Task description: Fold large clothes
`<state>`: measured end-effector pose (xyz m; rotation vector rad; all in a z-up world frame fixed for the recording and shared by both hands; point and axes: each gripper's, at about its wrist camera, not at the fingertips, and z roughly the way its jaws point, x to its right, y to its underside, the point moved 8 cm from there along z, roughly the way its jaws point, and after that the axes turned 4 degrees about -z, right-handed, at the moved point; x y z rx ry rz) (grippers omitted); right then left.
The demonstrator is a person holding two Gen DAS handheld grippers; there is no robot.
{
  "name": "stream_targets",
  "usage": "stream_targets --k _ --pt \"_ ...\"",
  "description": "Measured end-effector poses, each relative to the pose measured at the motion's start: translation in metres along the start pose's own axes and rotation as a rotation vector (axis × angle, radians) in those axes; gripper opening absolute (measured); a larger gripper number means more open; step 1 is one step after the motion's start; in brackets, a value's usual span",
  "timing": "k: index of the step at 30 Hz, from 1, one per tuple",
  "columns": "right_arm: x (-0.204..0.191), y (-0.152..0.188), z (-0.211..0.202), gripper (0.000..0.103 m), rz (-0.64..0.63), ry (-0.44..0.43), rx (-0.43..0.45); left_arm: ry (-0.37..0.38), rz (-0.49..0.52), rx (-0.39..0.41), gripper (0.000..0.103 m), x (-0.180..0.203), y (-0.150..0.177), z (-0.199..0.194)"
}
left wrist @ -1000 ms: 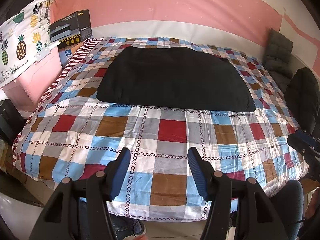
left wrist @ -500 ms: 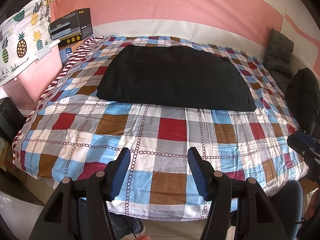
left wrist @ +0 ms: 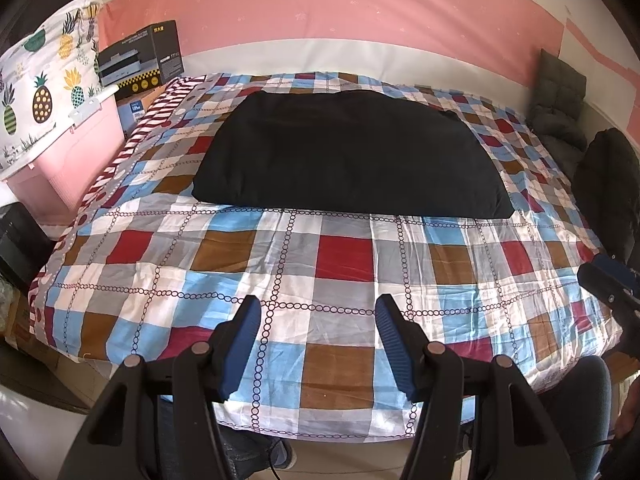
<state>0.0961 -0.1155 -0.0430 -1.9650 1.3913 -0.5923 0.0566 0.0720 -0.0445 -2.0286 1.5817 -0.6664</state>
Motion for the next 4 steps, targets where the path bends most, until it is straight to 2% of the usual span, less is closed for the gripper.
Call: stream_targets --k 4 --pt "-0.0004 -0.0009 -0.004 0.049 -0.001 0.0 0.001 0.009 0.003 -0.004 0.062 0.0037 -0.0002 -0.0003"
